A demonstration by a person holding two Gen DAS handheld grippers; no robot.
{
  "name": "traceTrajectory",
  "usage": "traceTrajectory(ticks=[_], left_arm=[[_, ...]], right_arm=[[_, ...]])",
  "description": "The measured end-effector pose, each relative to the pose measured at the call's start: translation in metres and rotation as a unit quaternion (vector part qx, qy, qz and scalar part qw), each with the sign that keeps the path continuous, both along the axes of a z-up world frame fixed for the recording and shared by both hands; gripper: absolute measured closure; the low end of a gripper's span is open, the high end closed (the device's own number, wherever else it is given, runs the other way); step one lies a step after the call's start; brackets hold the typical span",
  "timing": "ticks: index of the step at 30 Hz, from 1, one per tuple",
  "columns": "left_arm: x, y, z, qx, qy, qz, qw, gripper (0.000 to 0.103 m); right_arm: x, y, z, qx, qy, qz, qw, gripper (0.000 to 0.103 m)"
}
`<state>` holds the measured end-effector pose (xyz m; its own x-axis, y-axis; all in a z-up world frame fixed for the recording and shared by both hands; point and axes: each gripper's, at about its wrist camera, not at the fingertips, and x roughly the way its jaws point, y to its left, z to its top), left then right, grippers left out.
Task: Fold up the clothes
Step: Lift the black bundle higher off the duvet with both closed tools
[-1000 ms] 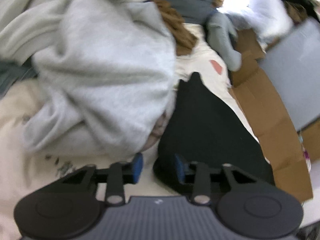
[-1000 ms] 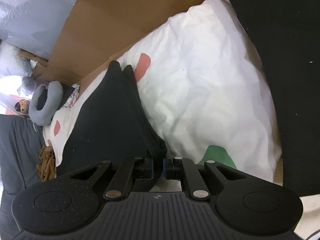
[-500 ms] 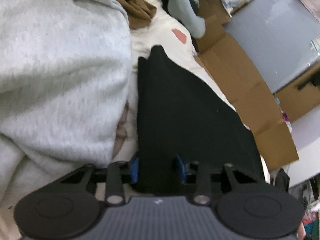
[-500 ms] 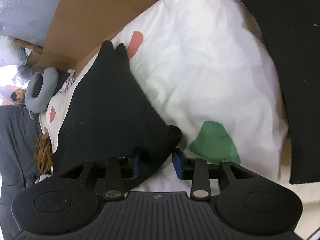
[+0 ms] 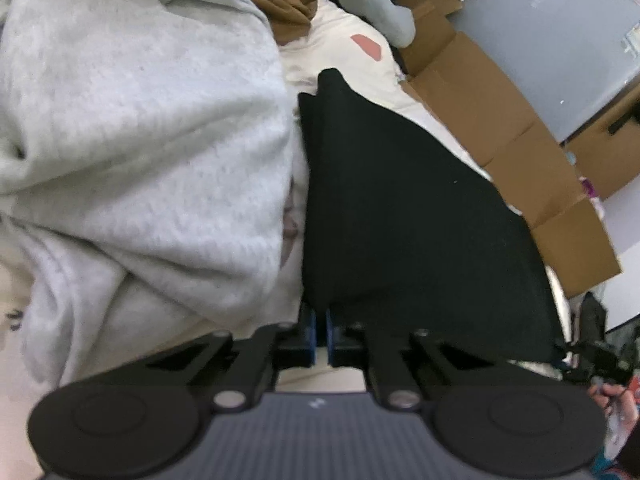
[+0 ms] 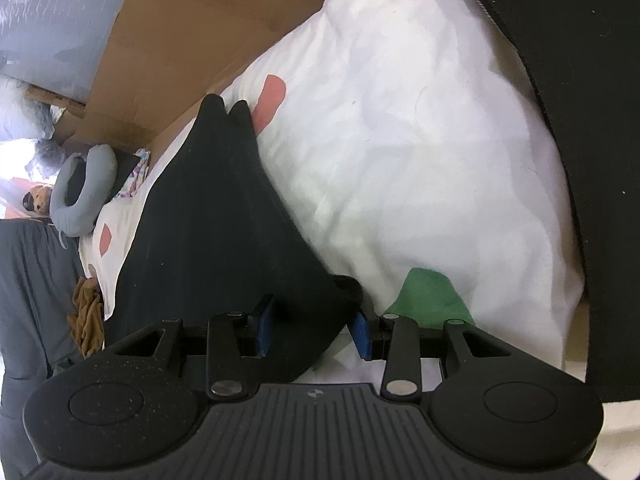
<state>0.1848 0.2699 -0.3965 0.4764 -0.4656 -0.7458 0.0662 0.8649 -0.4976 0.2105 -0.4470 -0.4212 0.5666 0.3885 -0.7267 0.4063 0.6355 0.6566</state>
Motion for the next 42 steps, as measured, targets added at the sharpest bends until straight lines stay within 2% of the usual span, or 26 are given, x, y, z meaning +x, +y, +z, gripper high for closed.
traceTrajectory(ticks=[1,3,5,6,8,9,11,14,16,17,25,27,28,29,30,32,33,34,38,42], left_arm=[[-0.001,0.001,0.001,0.005,0.005,0.008,1.0000,0.092],[-0.007,0.007,0.002,-0.015,0.015,0.029,0.9994,0.088],[-0.015,0.010,0.001,-0.036,0.020,0.047,0.9980,0.075],[-0.018,0.012,0.000,-0.048,0.024,0.058,0.9968,0.065],[-0.022,0.013,-0.005,-0.080,0.033,0.080,0.9931,0.062],[-0.024,0.013,-0.009,-0.097,0.038,0.091,0.9904,0.061],[-0.025,0.012,-0.017,-0.127,0.049,0.113,0.9842,0.052],[-0.023,0.007,-0.031,-0.160,0.063,0.142,0.9749,0.049],[-0.023,0.007,-0.041,-0.193,0.071,0.167,0.9643,0.047],[-0.023,0.007,-0.046,-0.209,0.075,0.180,0.9584,0.047],[-0.005,0.004,-0.063,-0.246,0.049,0.228,0.9408,0.049],[0.001,0.001,-0.066,-0.252,0.047,0.242,0.9359,0.051],[-0.001,0.000,-0.066,-0.253,0.046,0.247,0.9341,0.055],[-0.001,0.000,-0.066,-0.252,0.046,0.251,0.9333,0.057],[-0.004,0.000,-0.067,-0.251,0.044,0.254,0.9331,0.062],[-0.004,0.000,-0.067,-0.249,0.043,0.258,0.9327,0.076],[-0.005,0.000,-0.063,-0.245,0.040,0.259,0.9334,0.084],[-0.006,-0.001,-0.058,-0.241,0.036,0.261,0.9341,0.086],[0.000,-0.005,-0.036,-0.231,0.030,0.257,0.9381,0.089],[0.004,-0.011,-0.022,-0.226,0.029,0.259,0.9386,0.089]], right_arm=[[0.000,-0.001,-0.001,0.002,0.000,-0.002,1.000,0.058],[-0.001,-0.001,-0.001,0.007,-0.001,-0.005,1.000,0.058],[-0.001,-0.001,-0.002,0.012,-0.002,-0.005,1.000,0.056],[-0.002,-0.001,-0.002,0.015,-0.003,-0.005,1.000,0.055],[-0.002,-0.001,-0.004,0.023,-0.006,-0.006,1.000,0.051],[-0.002,0.000,-0.005,0.027,-0.007,-0.007,1.000,0.050],[-0.002,0.002,-0.007,0.035,-0.009,-0.005,0.999,0.049],[-0.001,0.004,-0.009,0.044,-0.013,-0.007,0.999,0.047],[0.000,0.003,-0.011,0.055,-0.015,-0.018,0.998,0.046],[0.001,0.003,-0.012,0.060,-0.016,-0.023,0.998,0.045],[0.006,0.001,-0.018,0.072,-0.036,-0.047,0.996,0.046],[0.007,0.001,-0.018,0.070,-0.043,-0.052,0.995,0.054],[0.009,0.000,-0.017,0.066,-0.044,-0.052,0.995,0.062],[0.011,0.000,-0.016,0.061,-0.045,-0.052,0.996,0.076],[0.013,0.000,-0.015,0.058,-0.049,-0.046,0.996,0.082],[0.016,0.000,-0.011,0.051,-0.056,-0.036,0.997,0.087],[0.016,-0.001,-0.009,0.051,-0.060,-0.034,0.996,0.088],[0.015,-0.001,-0.006,0.050,-0.063,-0.032,0.996,0.089],[0.010,-0.006,0.008,0.053,-0.076,-0.033,0.995,0.090],[0.003,-0.005,0.027,0.047,-0.094,-0.033,0.994,0.091]])
